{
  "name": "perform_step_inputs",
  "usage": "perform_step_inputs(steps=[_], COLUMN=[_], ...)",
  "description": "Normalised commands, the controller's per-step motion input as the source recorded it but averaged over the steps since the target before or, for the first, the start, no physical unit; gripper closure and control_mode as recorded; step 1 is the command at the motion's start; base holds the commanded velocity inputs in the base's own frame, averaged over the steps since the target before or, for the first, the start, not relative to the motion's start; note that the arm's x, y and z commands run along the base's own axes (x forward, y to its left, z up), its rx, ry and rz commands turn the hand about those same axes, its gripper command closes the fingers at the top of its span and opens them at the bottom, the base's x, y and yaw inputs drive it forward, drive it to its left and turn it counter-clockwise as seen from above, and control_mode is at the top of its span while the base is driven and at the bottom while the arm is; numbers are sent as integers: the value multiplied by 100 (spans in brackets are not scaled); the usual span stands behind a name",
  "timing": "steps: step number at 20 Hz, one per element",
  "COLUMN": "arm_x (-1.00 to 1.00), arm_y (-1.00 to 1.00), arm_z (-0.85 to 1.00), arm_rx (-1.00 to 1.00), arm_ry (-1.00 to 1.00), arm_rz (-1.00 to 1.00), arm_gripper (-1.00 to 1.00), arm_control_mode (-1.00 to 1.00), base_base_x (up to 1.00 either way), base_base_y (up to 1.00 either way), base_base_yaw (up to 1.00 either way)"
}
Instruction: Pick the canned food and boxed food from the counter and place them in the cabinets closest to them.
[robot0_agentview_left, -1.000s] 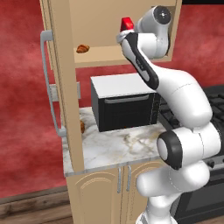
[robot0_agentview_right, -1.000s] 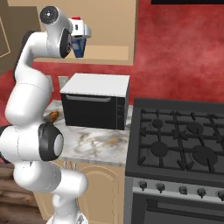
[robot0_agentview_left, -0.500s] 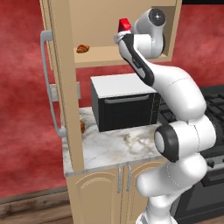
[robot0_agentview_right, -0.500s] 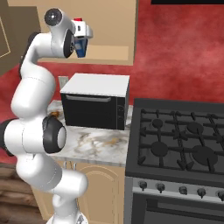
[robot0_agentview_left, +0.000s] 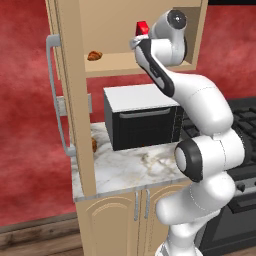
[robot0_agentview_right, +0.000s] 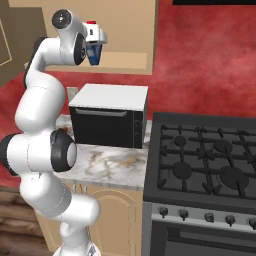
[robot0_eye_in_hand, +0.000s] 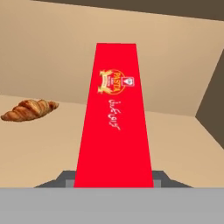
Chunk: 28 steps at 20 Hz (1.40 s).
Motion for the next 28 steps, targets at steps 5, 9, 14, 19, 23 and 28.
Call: perform_step_inputs(steps=[5,9,14,19,23,28], arm_x=[0,0,2,0,4,21], arm_y=[0,0,-8,-8,0,0], arm_z=[0,0,0,0,0,0], arm_rx=[0,0,6,6,0,0], arm_ry=[0,0,2,1,0,0], arm_rz=[-4,0,0,0,0,0], arm_gripper=[100,100,100,100,100,100], arm_control_mode=[-100,-100,-100,-100,-100,-100], base_base_x=[0,0,0,0,0,0], base_base_y=[0,0,0,0,0,0], base_base_yaw=[0,0,0,0,0,0])
